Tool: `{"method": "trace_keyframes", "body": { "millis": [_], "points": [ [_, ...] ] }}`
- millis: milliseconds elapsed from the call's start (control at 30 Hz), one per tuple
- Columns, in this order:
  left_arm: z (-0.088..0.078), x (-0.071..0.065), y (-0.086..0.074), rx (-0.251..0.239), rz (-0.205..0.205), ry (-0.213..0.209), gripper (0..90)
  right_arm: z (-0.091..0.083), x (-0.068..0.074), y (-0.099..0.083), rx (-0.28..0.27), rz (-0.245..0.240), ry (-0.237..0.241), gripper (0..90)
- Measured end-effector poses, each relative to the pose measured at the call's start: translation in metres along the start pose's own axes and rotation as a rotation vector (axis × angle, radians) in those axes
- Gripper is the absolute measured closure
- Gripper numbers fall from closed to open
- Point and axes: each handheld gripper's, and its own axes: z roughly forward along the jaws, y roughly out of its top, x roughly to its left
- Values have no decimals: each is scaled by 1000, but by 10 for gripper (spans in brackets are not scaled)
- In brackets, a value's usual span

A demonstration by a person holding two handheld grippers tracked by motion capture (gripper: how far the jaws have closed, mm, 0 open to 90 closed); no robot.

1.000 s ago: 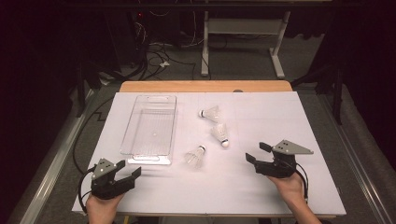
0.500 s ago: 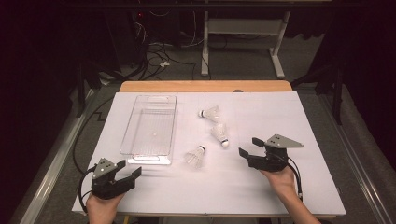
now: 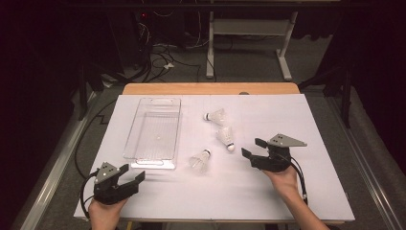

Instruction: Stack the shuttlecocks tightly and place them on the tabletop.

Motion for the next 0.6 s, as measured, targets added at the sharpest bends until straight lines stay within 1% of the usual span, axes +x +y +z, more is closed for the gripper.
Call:
{"method": "trace_keyframes", "body": {
  "millis": [200,467,600],
  "points": [
    [-1,0,-1,-6,-4,2,320,4,2,5,-8,-2,5,310],
    [-1,0,-1,-3,4,-3,321,13,1,8,7,8,1,323],
    [-1,1,-1,-1,-8,-4,321,17,1,13,7,9,-1,334]
  ]
}}
